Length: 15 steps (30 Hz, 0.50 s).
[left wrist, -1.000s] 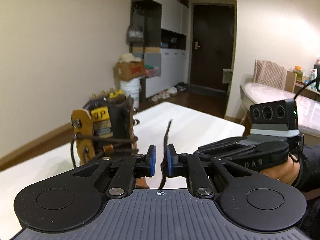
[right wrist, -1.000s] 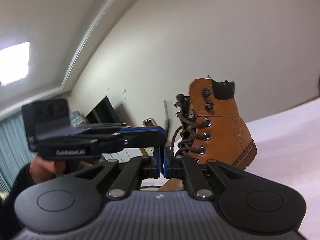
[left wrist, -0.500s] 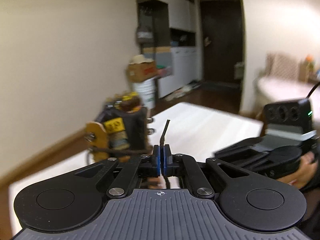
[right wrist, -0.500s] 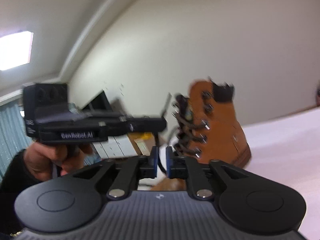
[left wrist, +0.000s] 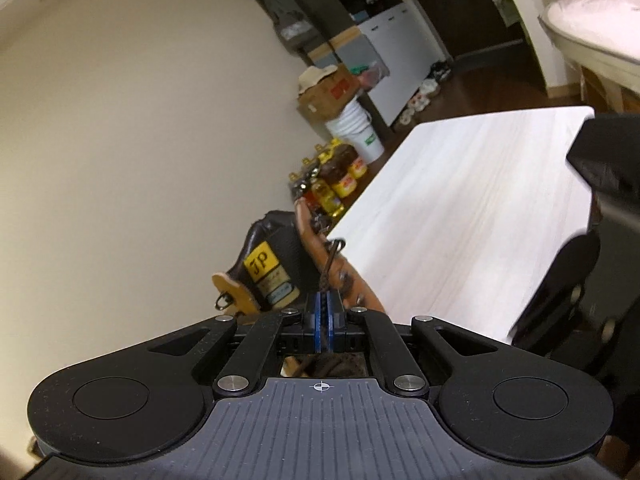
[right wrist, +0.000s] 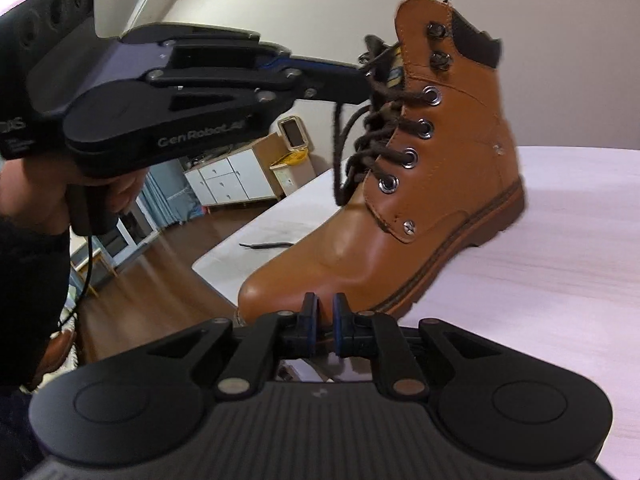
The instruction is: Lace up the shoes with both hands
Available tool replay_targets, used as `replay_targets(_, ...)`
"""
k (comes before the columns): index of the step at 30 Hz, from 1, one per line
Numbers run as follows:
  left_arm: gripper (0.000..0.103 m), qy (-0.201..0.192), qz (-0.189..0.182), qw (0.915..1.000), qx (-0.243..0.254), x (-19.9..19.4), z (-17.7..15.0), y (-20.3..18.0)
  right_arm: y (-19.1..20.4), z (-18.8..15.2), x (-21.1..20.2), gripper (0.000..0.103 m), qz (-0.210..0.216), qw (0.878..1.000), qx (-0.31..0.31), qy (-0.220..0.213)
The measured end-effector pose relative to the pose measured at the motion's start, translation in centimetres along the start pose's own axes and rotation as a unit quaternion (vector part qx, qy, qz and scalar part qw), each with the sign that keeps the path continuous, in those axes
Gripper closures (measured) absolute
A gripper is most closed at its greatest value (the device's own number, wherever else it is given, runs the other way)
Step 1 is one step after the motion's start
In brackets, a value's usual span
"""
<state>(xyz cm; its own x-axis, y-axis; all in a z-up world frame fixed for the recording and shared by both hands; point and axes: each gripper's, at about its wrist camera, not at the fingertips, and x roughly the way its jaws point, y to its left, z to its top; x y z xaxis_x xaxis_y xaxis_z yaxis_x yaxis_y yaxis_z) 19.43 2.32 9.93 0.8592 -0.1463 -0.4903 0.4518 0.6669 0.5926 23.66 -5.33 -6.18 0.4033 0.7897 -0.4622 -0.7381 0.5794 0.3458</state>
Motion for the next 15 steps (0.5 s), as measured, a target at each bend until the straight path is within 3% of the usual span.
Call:
replay_targets(5, 0.1, 0.03, 0.034, 0.9984, 0.034, 0.6, 0.6, -1.4, -0.4, 0.0, 0.2, 0.091, 0.009, 1.0, 0.018, -0.01)
replay_targets(10, 0.1, 0.049, 0.059, 0.9956, 0.055, 0.9, 1.2, -2.6, -2.4, 0.3, -1.6, 0.091, -0.017, 0.999, 0.039, -0.029)
replay_targets(15, 0.1, 0.063, 0.082, 0.9922, 0.07, 0.9, 1.7, -3.5, -3.9, 1.2, -3.5, 0.091, -0.045, 0.995, 0.051, -0.074)
